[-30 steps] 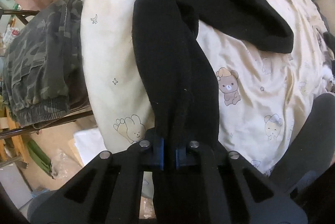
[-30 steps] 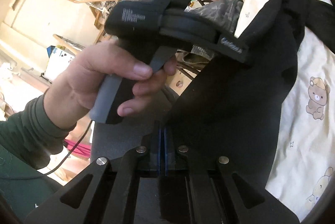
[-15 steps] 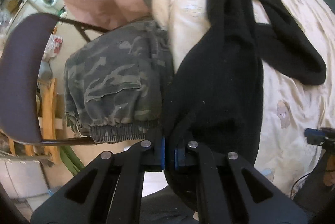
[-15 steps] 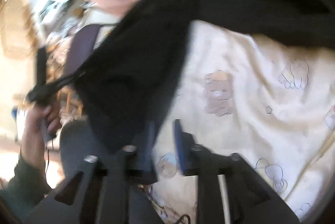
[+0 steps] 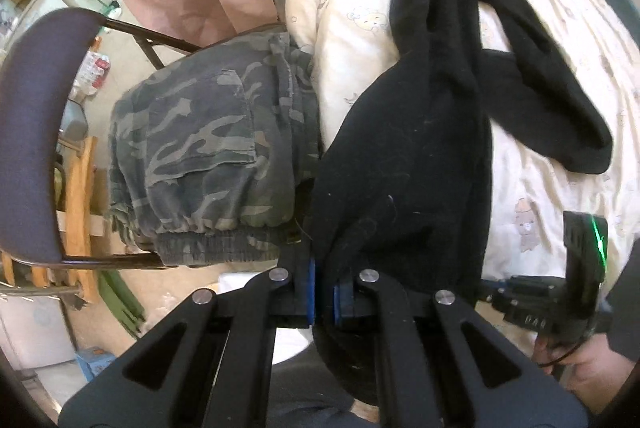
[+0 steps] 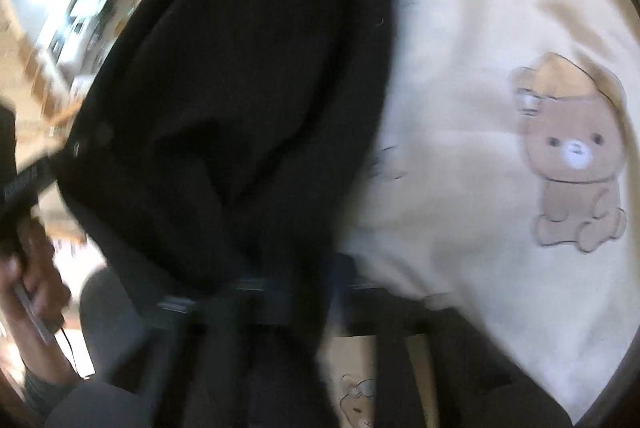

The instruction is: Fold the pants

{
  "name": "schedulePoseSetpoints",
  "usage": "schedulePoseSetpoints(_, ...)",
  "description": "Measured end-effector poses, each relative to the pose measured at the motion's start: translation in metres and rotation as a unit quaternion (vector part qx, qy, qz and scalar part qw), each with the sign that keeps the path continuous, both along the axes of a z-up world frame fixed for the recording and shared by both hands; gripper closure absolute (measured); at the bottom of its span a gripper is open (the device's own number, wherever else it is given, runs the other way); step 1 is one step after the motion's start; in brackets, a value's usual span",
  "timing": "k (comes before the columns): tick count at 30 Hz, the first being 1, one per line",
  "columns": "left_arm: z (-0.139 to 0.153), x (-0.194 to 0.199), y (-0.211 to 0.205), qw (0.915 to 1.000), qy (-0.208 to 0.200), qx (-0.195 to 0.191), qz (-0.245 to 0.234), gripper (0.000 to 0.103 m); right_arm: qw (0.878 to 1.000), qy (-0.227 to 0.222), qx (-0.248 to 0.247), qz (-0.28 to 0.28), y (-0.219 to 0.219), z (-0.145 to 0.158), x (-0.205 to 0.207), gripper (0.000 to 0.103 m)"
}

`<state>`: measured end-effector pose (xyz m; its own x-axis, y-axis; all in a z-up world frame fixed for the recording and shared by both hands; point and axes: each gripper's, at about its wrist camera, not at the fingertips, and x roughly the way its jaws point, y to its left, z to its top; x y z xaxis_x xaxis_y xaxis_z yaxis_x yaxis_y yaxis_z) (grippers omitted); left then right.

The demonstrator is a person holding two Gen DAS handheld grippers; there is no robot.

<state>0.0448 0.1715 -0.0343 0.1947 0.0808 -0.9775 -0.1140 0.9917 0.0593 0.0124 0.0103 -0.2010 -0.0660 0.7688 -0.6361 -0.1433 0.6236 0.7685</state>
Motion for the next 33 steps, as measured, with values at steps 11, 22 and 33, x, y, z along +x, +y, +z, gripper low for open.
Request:
schedulePoseSetpoints(11, 0.019, -0.028, -0.016, 0.9952, 0.010, -0.096, -0.017, 0.099, 0.991, -0.125, 0.047, -0.022, -0.138, 0.165, -0.024, 0.102)
schedulePoseSetpoints(22, -0.076, -0.028, -0.078, 0.9885, 0.117, 0.004, -0.096, 0.099, 0.995, -0.052, -0.058, -0.056, -0.162, 0.092, -0.011, 0.102)
schedulePoseSetpoints(33, -0.108, -0.029, -0.090, 0.9837, 0.154, 0.038, -0.086, 0.064, 0.994, 0.024, -0.105, -0.028, -0.151, 0.048, -0.015, 0.097)
